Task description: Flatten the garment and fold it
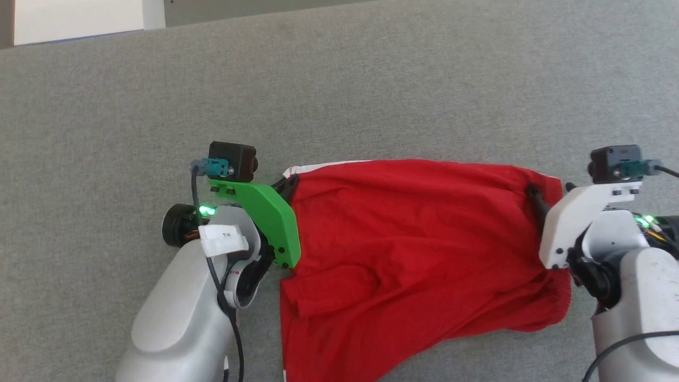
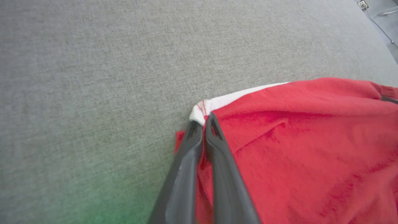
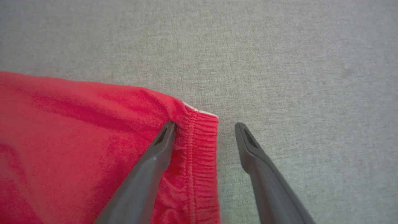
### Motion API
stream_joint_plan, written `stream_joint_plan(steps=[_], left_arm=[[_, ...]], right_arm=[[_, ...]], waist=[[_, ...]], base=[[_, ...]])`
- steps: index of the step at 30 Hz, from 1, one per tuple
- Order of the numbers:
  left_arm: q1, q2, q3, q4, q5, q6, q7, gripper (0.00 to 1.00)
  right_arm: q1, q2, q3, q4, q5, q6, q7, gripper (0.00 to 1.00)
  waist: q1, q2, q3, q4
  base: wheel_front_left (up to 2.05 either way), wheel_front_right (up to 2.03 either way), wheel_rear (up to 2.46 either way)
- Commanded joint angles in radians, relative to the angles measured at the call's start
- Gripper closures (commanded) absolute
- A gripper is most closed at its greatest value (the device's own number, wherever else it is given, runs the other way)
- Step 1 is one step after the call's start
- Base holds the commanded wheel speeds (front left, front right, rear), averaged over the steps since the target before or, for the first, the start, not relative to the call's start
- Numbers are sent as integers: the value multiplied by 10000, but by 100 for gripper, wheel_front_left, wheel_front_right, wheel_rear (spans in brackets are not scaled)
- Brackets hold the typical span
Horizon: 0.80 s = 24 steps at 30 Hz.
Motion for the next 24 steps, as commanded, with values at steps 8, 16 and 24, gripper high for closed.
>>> stream_joint_plan(steps=[8, 16, 24], left_arm=[[408, 86, -122, -427, -143, 98, 138, 100], [253, -287, 753, -826, -1234, -238, -725, 100], [-1591, 133, 1848, -1130, -1804, -290, -690, 100]], right_arm=[[-442, -177, 588, 917, 195, -13, -153, 100], [-995, -585, 1341, 217, 1391, -13, -214, 100], [-3125, -847, 1696, -785, 3997, -13, 916, 100]], waist=[[-1, 0, 20, 135], [-1, 0, -504, 115], [-1, 0, -745, 487]], base=[[0, 0, 0], [0, 0, 0], [0, 0, 0]])
